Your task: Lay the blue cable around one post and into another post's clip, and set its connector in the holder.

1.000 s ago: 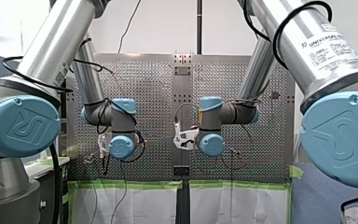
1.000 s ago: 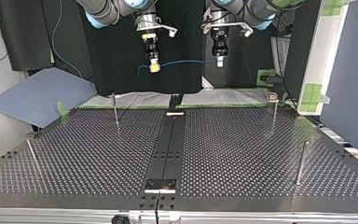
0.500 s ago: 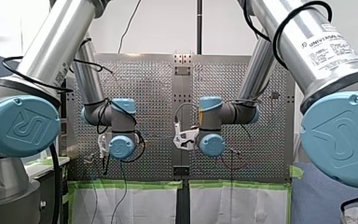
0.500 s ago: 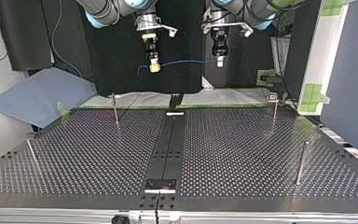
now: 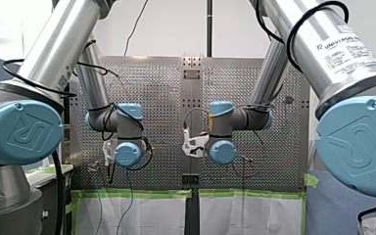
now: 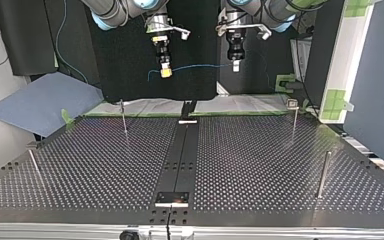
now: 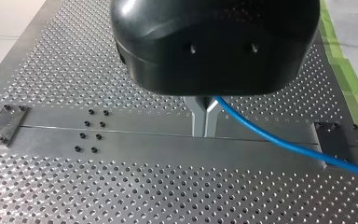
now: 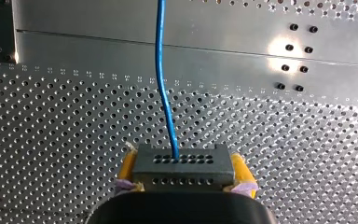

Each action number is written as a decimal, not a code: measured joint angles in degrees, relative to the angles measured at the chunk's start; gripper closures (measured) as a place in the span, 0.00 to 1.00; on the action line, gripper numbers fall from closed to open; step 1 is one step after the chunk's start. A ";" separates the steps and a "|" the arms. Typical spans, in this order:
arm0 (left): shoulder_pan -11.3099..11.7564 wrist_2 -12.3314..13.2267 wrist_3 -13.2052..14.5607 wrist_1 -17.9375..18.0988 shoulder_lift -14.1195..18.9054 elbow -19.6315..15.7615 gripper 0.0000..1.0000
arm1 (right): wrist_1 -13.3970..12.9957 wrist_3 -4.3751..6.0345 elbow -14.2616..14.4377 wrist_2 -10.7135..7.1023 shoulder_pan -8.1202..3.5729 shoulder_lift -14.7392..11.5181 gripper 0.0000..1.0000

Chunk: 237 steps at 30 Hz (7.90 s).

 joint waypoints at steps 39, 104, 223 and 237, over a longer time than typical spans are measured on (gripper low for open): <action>0.00 0.00 0.00 0.00 0.00 0.00 1.00 | 0.00 0.00 0.00 0.00 0.00 0.00 1.00; 0.00 0.00 0.00 0.00 0.00 0.00 1.00 | 0.00 0.00 0.00 0.00 0.00 0.00 1.00; 20.43 5.77 -20.61 -32.16 30.22 10.17 1.00 | 32.75 4.02 -25.98 -8.12 -0.17 -19.92 1.00; 27.46 5.63 -22.59 -39.40 37.48 16.68 1.00 | 35.74 1.78 -31.99 -10.37 2.29 -12.93 1.00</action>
